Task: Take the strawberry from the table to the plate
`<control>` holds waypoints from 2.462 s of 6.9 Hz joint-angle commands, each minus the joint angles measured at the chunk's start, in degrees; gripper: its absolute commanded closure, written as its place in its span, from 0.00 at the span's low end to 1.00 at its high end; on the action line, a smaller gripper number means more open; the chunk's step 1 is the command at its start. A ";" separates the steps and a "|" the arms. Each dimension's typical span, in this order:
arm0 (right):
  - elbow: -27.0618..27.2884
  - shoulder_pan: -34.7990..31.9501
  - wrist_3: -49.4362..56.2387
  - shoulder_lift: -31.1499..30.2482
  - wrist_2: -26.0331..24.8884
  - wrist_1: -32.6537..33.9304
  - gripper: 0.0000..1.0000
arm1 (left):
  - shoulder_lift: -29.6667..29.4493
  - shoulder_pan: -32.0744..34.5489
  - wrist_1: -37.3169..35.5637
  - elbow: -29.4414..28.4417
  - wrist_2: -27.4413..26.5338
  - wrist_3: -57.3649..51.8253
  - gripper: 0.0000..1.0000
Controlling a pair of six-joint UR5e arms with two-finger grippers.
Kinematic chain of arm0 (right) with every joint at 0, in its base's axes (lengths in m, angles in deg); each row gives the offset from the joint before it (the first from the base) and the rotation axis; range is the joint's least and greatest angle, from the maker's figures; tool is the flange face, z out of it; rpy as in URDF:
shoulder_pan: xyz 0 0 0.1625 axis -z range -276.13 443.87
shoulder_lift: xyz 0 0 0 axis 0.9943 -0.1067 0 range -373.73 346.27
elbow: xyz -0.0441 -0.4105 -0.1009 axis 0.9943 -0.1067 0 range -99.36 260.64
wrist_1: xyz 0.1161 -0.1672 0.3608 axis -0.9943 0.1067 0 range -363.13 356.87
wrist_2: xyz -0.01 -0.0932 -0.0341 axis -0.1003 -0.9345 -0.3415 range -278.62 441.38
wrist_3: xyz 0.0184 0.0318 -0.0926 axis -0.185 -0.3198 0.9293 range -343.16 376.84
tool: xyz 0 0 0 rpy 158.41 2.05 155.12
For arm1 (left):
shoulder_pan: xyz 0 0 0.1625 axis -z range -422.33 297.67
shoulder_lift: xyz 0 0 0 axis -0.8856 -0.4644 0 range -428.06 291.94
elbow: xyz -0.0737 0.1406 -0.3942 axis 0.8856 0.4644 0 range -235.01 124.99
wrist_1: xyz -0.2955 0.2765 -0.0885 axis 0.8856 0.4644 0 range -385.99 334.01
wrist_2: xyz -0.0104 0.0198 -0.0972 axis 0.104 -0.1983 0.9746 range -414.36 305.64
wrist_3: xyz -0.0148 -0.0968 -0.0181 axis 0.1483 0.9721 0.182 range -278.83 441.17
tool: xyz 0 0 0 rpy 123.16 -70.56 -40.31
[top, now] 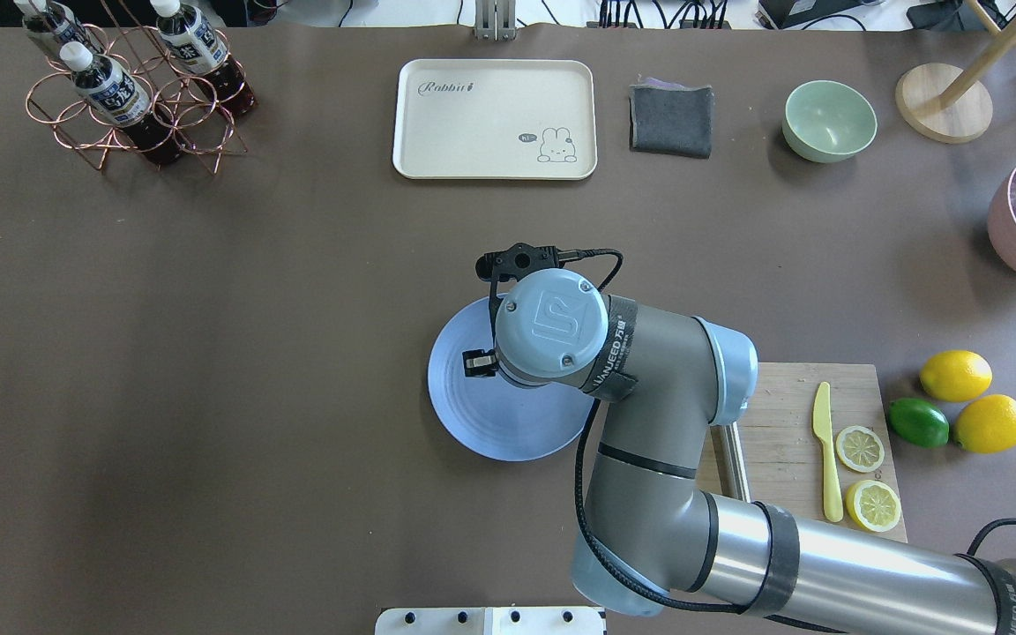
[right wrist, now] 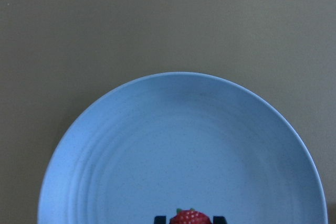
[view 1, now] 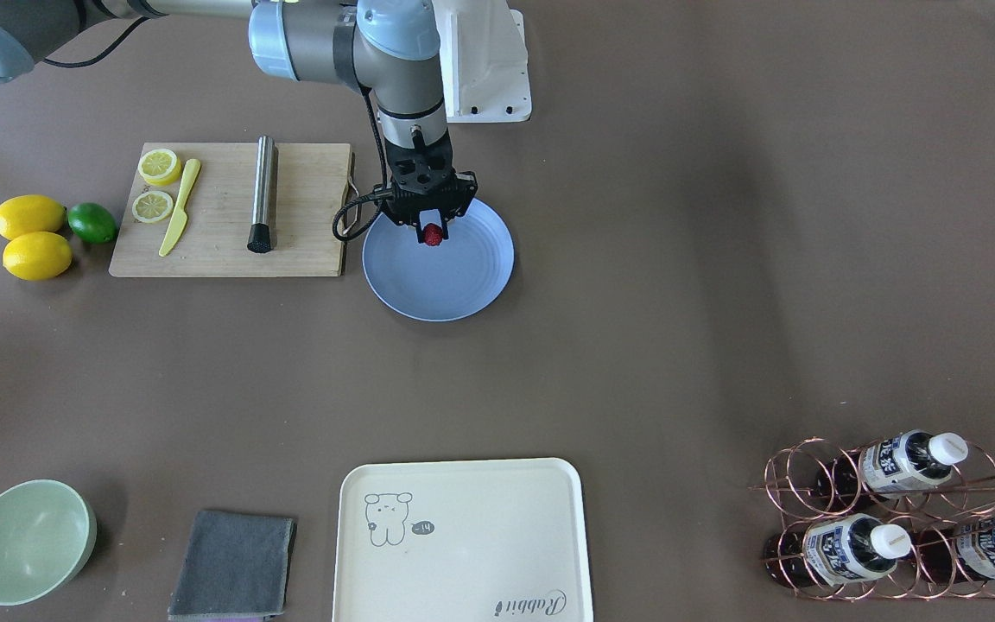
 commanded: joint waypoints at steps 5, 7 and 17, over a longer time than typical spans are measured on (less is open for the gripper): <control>-7.48 -0.02 -0.06 -0.04 -0.73 -9.04 1.00 | -0.48 0.38 -2.36 0.02 0.13 -0.18 0.02; -6.61 -0.11 -0.23 -0.13 -0.64 -8.60 0.00 | -0.57 0.47 -2.74 0.02 0.04 -0.18 0.02; 11.43 -52.44 49.67 -28.94 32.65 16.28 0.00 | 0.31 2.40 -5.35 -0.50 -0.40 0.26 0.02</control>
